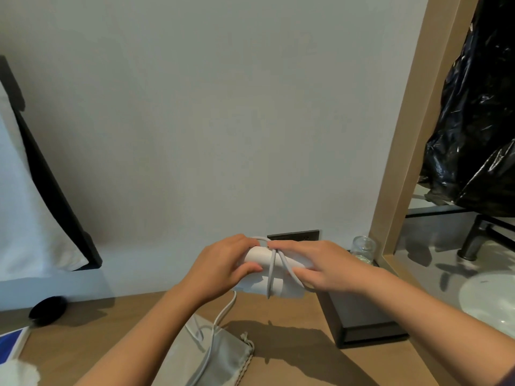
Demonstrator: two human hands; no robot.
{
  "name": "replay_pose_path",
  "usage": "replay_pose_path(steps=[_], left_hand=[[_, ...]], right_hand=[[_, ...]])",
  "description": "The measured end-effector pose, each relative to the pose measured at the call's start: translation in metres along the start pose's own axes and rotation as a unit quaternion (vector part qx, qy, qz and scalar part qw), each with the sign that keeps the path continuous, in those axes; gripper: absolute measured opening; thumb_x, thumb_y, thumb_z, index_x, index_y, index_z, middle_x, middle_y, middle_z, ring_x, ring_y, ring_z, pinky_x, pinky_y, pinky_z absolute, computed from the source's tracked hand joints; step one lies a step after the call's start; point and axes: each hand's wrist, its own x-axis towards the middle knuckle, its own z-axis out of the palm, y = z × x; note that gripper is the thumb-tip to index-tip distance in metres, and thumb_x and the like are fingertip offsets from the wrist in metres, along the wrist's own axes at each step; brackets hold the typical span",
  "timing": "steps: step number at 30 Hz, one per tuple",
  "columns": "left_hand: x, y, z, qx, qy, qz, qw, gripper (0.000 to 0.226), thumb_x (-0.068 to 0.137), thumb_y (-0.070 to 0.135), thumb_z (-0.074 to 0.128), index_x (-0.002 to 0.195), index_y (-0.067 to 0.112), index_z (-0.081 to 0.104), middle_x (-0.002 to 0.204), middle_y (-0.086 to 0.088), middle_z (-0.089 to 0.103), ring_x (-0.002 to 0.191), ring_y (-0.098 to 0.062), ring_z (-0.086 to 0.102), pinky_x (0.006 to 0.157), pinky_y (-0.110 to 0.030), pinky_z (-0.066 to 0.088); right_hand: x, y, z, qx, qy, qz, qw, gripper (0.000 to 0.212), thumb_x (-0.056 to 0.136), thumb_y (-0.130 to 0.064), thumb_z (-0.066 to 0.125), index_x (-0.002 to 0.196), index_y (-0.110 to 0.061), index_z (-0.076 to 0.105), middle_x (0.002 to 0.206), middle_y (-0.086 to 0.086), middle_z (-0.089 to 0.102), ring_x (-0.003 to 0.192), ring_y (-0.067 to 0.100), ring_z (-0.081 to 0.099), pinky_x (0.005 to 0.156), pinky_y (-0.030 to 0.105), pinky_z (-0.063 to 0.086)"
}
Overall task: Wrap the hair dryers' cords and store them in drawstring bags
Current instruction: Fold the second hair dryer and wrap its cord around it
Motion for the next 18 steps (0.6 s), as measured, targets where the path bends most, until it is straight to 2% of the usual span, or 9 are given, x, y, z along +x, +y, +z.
replay_pose_path(steps=[2, 5, 11, 18], left_hand=[[0.001, 0.0023, -0.0011, 0.004, 0.002, 0.006, 1.0, 0.039, 0.085, 0.059, 0.045, 0.113, 0.034, 0.057, 0.101, 0.016, 0.06, 0.087, -0.006, 0.055, 0.07, -0.025, 0.048], [0.0025, 0.0052, -0.0028, 0.015, -0.005, 0.011, 1.0, 0.039, 0.086, 0.058, 0.044, 0.113, 0.034, 0.056, 0.101, 0.016, 0.059, 0.086, -0.005, 0.055, 0.068, -0.022, 0.046], [0.0053, 0.0071, -0.0035, 0.024, -0.028, 0.017, 0.999, 0.044, 0.086, 0.06, 0.041, 0.118, 0.033, 0.055, 0.106, 0.015, 0.059, 0.09, -0.005, 0.056, 0.07, -0.022, 0.047], [0.0099, 0.0097, -0.0014, 0.033, -0.032, 0.02, 0.999, 0.044, 0.086, 0.06, 0.04, 0.12, 0.035, 0.053, 0.108, 0.016, 0.058, 0.091, -0.005, 0.056, 0.069, -0.021, 0.046]], right_hand=[[0.0016, 0.0009, -0.0045, 0.005, -0.021, -0.006, 1.0, 0.049, 0.097, -0.046, 0.039, 0.14, -0.059, 0.02, 0.141, -0.02, 0.05, 0.117, 0.011, 0.055, 0.092, 0.04, 0.05], [0.0026, 0.0012, -0.0066, 0.023, -0.037, 0.0, 0.999, 0.041, 0.099, -0.049, 0.033, 0.138, -0.057, 0.025, 0.14, -0.021, 0.05, 0.115, 0.012, 0.057, 0.094, 0.041, 0.048], [0.0002, -0.0001, -0.0019, 0.079, -0.053, 0.024, 0.995, 0.048, 0.09, -0.065, 0.045, 0.134, -0.057, 0.027, 0.137, -0.018, 0.052, 0.114, 0.009, 0.056, 0.095, 0.039, 0.048], [-0.0004, 0.0012, -0.0002, 0.059, -0.046, 0.06, 0.995, 0.053, 0.087, -0.062, 0.056, 0.131, -0.058, 0.026, 0.129, -0.01, 0.059, 0.101, 0.013, 0.06, 0.088, 0.038, 0.051]])
